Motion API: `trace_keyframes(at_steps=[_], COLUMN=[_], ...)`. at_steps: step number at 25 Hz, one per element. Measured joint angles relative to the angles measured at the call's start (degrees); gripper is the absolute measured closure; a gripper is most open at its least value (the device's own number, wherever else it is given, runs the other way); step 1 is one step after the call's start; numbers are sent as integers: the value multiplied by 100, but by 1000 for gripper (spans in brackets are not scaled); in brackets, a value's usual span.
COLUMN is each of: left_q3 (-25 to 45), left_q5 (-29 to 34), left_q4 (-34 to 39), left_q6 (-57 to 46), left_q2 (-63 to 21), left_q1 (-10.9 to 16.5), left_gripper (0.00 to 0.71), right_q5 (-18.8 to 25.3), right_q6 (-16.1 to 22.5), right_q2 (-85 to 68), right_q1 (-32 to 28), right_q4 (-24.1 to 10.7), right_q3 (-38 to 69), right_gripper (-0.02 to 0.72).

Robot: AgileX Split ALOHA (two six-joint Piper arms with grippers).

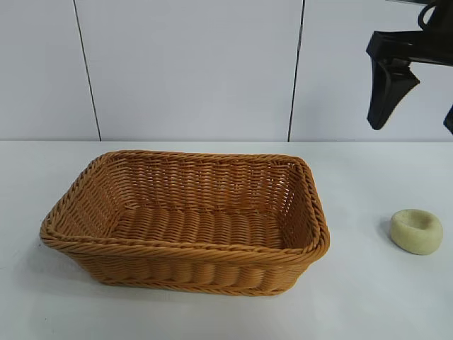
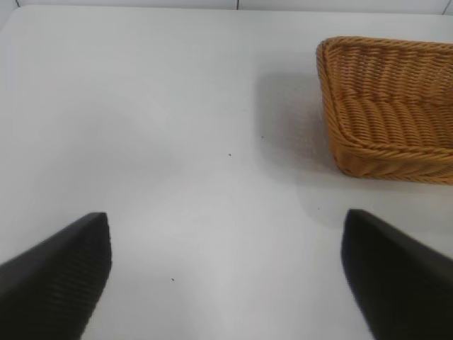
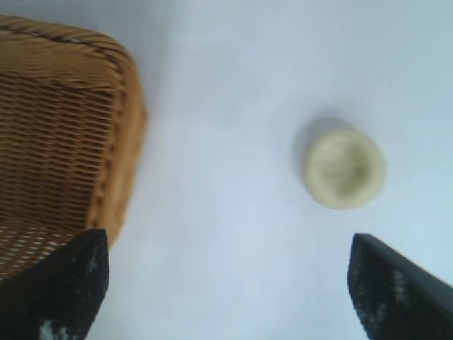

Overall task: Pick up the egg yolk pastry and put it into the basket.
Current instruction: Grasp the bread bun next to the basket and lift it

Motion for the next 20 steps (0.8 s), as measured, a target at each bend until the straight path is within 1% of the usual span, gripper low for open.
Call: trace_keyframes(at_steps=[2,10,13,15,20], left_q3=[0,0,0,0,0], left_q5=[0,0,0,0,0], left_q4=[0,0,0,0,0], left_q6=[5,10,10,10,10], left_q2=[0,0,0,0,0], left_q1=[0,0,0,0,0], left_gripper=[73,73,73,73,73], right_q5=[31,-14,-46,-125,-344], right_q6=[18,29,-78,-173,-227], right_q2=[44,515,720,855,1312], right_q1=[-64,-696,-847,-859,-859], right_q4=[-105,-105,-105,-34,206], right_q3=[0,0,0,0,0], right_gripper=[48,48,48,48,48])
